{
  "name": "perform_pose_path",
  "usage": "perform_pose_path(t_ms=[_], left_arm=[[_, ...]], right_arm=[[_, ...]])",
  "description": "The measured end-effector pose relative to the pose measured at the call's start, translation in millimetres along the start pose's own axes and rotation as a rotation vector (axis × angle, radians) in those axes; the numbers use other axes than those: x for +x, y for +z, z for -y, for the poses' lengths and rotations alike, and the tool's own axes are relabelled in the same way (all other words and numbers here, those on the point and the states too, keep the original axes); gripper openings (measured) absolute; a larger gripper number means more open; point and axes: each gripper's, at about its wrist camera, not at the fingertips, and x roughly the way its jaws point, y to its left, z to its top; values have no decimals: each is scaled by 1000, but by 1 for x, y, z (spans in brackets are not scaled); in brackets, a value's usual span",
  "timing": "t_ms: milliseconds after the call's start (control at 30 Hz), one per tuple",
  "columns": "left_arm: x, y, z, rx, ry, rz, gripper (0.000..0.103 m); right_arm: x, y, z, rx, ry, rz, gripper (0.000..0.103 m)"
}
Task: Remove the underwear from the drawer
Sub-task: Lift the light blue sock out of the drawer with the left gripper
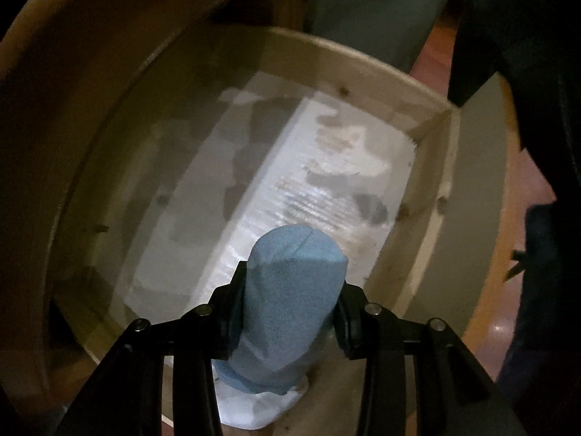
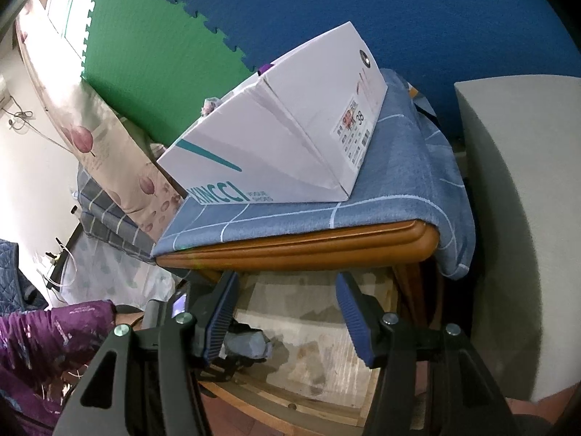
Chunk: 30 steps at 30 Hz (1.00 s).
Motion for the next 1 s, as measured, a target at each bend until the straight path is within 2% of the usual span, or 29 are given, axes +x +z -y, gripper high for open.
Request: perform_pose_path(t_ms=[67,133,200,267,367,567,700,1000], left_arm=[[-6,1,-2,-17,-4,21,37],[-15,20,6,-24,0,50,37],[-28,28,-5,-31,5,79,37],[-17,42,-7,-45,4,107,37],[-24,54,-6,-74,13,159,37],[-52,59,-2,-147,49,247,37],[-86,64,-6,-214,50,313,37],[-178,89,-24,-286,73,467,37]], right_arm=[[-1,0,1,-1,-1,2,57],[-1,0,1,-2,-3,3,57],[-1,0,1,-4,-3,2,57],[0,0,0,-9,-5,0,57],[1,-1,-2,-22,-12,-4,57],[1,-2,-5,-39,-21,-8,57],[1,-3,-5,-41,-23,-9,57],[1,-4,-6,-49,-22,-9,57]])
